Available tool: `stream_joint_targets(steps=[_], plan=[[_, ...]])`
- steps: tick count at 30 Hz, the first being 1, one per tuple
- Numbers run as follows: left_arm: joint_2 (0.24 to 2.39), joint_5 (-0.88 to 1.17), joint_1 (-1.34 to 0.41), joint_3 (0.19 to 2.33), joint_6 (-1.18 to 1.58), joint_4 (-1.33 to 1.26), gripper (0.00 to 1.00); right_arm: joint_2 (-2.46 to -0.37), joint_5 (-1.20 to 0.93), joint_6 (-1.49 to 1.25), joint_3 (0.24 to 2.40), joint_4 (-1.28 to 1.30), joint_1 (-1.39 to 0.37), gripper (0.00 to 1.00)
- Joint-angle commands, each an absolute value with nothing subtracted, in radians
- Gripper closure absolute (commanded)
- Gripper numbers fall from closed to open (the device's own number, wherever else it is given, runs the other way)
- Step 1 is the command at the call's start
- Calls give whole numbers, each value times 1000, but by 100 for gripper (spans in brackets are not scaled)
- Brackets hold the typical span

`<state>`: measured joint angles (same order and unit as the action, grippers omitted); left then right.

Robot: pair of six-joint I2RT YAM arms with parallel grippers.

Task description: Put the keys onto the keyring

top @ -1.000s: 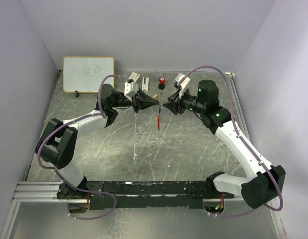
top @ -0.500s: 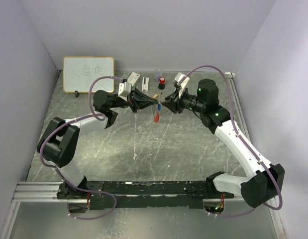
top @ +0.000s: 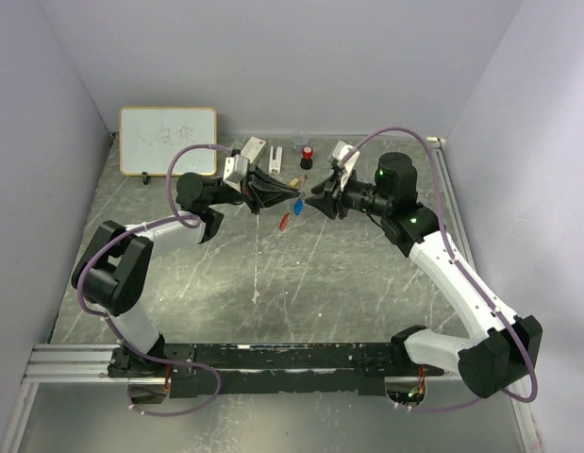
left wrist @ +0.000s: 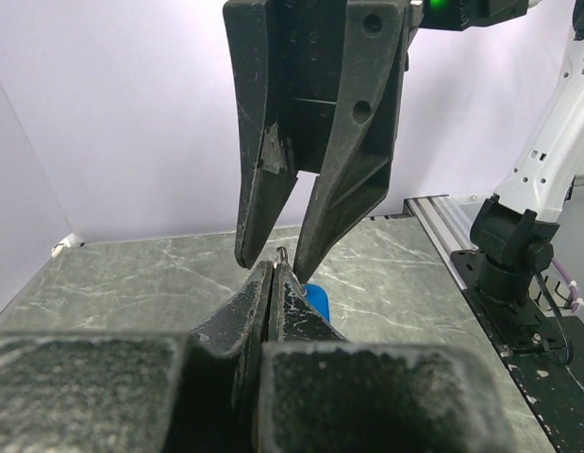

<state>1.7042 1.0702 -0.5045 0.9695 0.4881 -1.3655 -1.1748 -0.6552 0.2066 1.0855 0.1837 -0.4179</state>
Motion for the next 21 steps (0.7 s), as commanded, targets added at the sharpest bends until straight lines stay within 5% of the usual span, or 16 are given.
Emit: stream_joint_targets(steps=[1, 21], plan=[[1719, 1072, -499, 978, 512, -1433, 93, -1139, -699, 223, 1072, 142, -415, 67], [1745, 1073, -499, 1002, 578, -1508, 93, -1190, -756, 225, 1091, 130, -415, 76]])
